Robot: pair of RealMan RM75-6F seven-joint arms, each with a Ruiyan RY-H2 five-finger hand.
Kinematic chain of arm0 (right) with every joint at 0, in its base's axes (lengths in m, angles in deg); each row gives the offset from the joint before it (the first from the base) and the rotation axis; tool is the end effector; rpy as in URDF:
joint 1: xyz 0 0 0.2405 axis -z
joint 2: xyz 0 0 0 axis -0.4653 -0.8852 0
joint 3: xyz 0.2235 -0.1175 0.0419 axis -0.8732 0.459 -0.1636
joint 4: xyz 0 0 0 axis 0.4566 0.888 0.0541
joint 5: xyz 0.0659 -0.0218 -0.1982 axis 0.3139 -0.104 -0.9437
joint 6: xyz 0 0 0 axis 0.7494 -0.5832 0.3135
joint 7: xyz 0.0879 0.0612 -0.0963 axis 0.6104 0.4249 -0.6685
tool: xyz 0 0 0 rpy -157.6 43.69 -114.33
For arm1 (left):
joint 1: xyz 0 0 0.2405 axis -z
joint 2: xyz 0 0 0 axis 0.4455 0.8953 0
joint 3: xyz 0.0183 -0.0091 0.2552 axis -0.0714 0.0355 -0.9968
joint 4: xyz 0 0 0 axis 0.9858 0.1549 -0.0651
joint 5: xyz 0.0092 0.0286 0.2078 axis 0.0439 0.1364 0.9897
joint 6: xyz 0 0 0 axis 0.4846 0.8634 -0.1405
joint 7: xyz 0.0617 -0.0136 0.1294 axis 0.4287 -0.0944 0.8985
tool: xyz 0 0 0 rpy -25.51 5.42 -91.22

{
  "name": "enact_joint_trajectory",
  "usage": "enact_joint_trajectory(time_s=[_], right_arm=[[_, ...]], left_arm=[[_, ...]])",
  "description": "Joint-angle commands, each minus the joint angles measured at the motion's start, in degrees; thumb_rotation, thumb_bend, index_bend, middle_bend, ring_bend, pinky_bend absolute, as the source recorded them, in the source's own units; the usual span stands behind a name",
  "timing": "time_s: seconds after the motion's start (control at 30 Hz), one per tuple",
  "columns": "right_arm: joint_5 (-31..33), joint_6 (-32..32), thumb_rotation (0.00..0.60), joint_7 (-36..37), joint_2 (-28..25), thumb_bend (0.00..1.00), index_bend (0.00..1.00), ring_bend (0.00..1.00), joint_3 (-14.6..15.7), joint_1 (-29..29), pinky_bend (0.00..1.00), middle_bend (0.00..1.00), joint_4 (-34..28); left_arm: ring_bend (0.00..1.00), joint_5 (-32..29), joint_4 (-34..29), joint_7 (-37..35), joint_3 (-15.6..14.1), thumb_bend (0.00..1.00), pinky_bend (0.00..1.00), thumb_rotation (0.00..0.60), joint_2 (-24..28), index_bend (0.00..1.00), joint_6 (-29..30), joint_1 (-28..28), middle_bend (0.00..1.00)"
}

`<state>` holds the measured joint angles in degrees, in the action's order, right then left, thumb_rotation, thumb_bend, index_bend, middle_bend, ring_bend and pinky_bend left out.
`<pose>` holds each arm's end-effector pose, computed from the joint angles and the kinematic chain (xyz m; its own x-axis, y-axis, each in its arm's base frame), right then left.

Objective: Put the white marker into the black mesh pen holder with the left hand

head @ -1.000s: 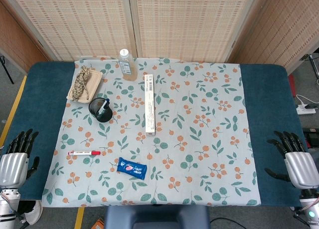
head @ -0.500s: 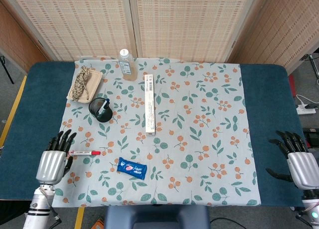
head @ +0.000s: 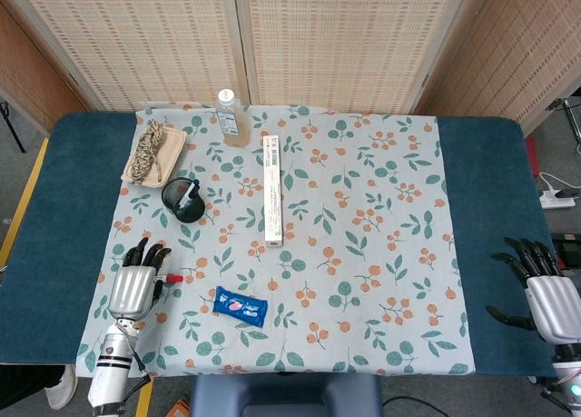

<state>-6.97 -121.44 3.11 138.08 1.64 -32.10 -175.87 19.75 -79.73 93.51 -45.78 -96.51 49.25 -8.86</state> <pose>-0.3102 -0.1728 0.1800 0.3535 -0.0724 0.9326 -0.9354 -0.0250 0.3527 -0.2294 0.2497 0.0086 0.5018 0.0987 0.8594 0.8650 -0.0496 -0.4993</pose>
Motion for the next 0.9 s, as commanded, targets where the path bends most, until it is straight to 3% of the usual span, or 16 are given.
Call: enact_joint_trajectory(time_s=[0.03, 0.33, 0.9], right_arm=[[-0.1, 0.0, 0.6, 0.0, 0.0, 0.0, 0.25, 0.05, 0.0, 0.0, 0.0, 0.09, 0.0], [0.2, 0.1, 0.6, 0.2, -0.1, 0.0, 0.25, 0.05, 0.0, 0.0, 0.0, 0.09, 0.1], [1.1, 0.4, 0.6, 1.0, -0.3, 0.0, 0.26, 0.05, -0.4, 0.0, 0.0, 0.09, 0.4]], left_arm=[[0.04, -2.1, 1.7, 1.0, 0.6, 0.42, 0.15, 0.6, -1.2, 0.27, -0.2, 0.5, 0.21], [0.05, -6.2, 2.5, 2.9, -0.6, 0.42, 0.15, 0.6, -1.5, 0.34, -2.0, 0.7, 0.3], [0.05, -10.6, 4.1, 7.6, -1.0, 0.42, 0.15, 0.6, -4.0, 0.3, -2.6, 2.8, 0.28]])
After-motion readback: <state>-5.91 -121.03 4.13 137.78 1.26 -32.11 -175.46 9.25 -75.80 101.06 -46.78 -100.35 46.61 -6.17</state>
